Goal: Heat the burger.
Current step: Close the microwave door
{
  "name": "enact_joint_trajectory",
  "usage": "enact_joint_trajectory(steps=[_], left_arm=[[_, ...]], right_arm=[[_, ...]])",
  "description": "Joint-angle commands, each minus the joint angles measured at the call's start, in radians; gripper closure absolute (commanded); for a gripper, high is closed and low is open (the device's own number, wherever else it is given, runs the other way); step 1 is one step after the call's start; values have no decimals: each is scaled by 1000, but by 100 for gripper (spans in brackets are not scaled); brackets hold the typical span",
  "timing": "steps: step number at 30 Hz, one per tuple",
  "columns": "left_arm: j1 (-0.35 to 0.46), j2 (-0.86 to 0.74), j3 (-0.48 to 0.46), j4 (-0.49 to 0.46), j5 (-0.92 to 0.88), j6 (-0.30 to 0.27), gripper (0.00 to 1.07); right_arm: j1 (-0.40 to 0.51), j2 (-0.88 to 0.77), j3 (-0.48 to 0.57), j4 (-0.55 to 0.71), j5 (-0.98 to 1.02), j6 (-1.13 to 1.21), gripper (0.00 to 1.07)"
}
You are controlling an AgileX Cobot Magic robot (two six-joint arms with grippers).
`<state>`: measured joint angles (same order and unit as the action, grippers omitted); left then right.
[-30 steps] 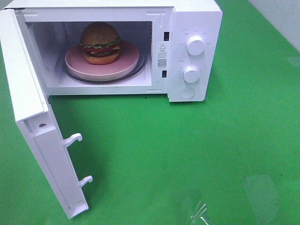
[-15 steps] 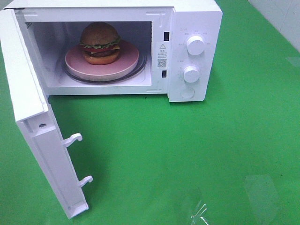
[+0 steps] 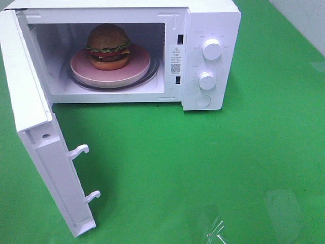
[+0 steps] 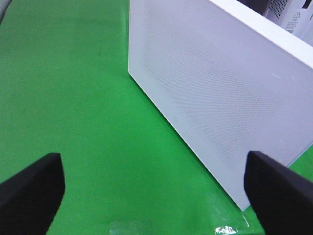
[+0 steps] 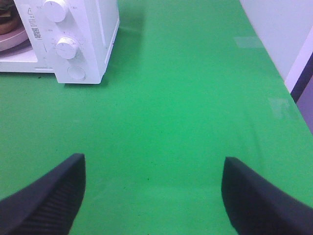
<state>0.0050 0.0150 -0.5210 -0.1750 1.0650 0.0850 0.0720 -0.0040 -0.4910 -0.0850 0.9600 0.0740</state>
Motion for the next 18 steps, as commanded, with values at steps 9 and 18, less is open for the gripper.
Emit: enact_joint_trajectory(steps=[9,18], left_arm=[[2,110,-25,14,-178,-6,60],[2,231,-5,48,-411,-6,98]], right_arm=[[-5,-27,1,2,0,-9,31],[-5,-27,1,2,0,-9,31]])
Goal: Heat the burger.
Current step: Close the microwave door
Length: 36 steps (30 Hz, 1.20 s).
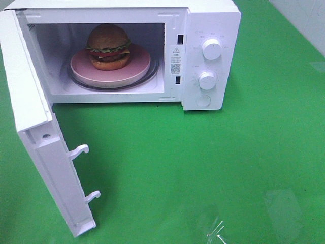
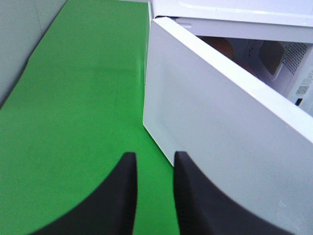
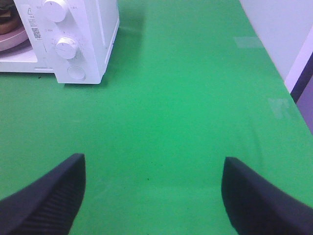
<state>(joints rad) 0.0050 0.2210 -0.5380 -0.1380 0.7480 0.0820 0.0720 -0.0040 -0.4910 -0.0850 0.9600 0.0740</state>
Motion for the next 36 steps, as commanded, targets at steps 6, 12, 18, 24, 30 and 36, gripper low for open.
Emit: enact_joint_trajectory(steps=[6,12,18,24,30,36], left_arm=[[2,101,51,23,-198,-3,107],[2,155,115,25,-344,-1,107],[2,221,228,28,-648,32,107],[2,308,316,28,-878,32,107],[2,462,362,29,-1092,14,107],[2,594,362,121,-1197,-44,107]], right_arm=[[-5,-27,1,2,0,-9,31],[-5,-27,1,2,0,-9,31],[-5,-27,1,2,0,-9,31],[-5,-27,1,2,0,-9,31],[-5,-27,1,2,0,-9,31],[-5,-27,1,2,0,-9,31]])
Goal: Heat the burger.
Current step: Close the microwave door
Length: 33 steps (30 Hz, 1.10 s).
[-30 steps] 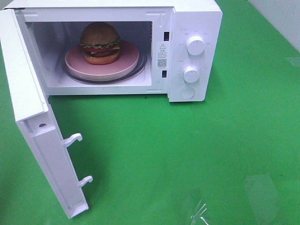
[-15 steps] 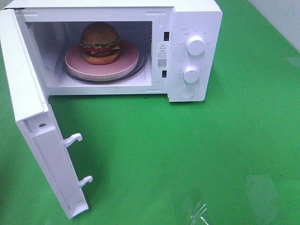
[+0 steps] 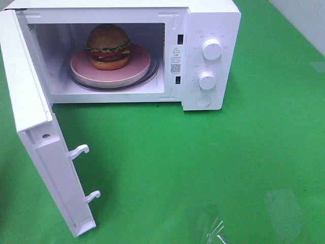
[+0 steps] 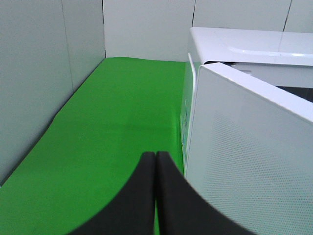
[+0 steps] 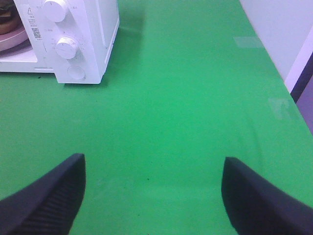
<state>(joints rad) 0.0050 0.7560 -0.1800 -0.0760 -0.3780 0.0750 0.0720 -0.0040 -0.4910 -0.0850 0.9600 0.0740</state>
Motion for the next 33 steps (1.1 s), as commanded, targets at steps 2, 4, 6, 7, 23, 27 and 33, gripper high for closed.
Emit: enact_joint_trajectory(steps=[2,4,6,7,23,27,33], left_arm=[[2,108,4,109,-106,-65,107],[2,188,4,187,-145,-118,107],[2,232,4,241,-162,-157,107],[2,232,4,241,-162,-157,107],[-135,520,-78,707,-354,-409,107],[-176,558,-89,666,-355,-389,107],[-249,624,-104,544,-399,-353,107]], right_arm=[[-5,-27,1,2,0,-9,31],[-5,-27,1,2,0,-9,31],[-5,-27,1,2,0,-9,31],[-5,-27,1,2,0,-9,31],[-5,-27,1,2,0,-8,31],[-5,-27,1,2,0,-8,31],[-5,-27,1,2,0,-8,31]])
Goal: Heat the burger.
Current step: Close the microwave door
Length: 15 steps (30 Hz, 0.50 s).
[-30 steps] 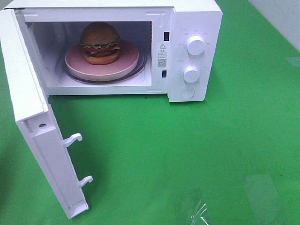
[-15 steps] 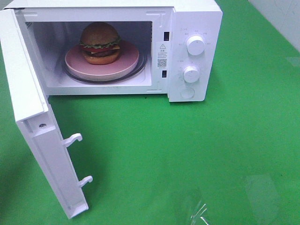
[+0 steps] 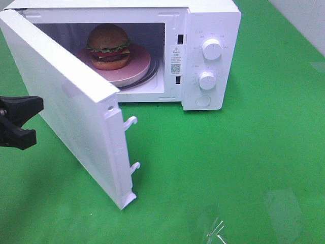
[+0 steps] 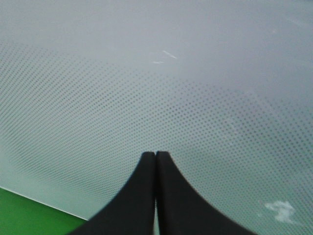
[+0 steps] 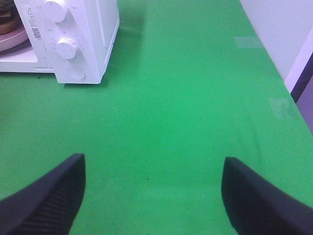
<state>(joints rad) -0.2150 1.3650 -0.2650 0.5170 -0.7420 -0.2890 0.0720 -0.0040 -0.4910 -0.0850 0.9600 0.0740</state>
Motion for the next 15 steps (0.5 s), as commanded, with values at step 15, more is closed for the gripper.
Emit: enact_joint_trajectory(steps=[15], left_arm=[[-218,178,-163,-289,-34,28,107]], right_arm=[[-5,-27,1,2,0,-8,31]])
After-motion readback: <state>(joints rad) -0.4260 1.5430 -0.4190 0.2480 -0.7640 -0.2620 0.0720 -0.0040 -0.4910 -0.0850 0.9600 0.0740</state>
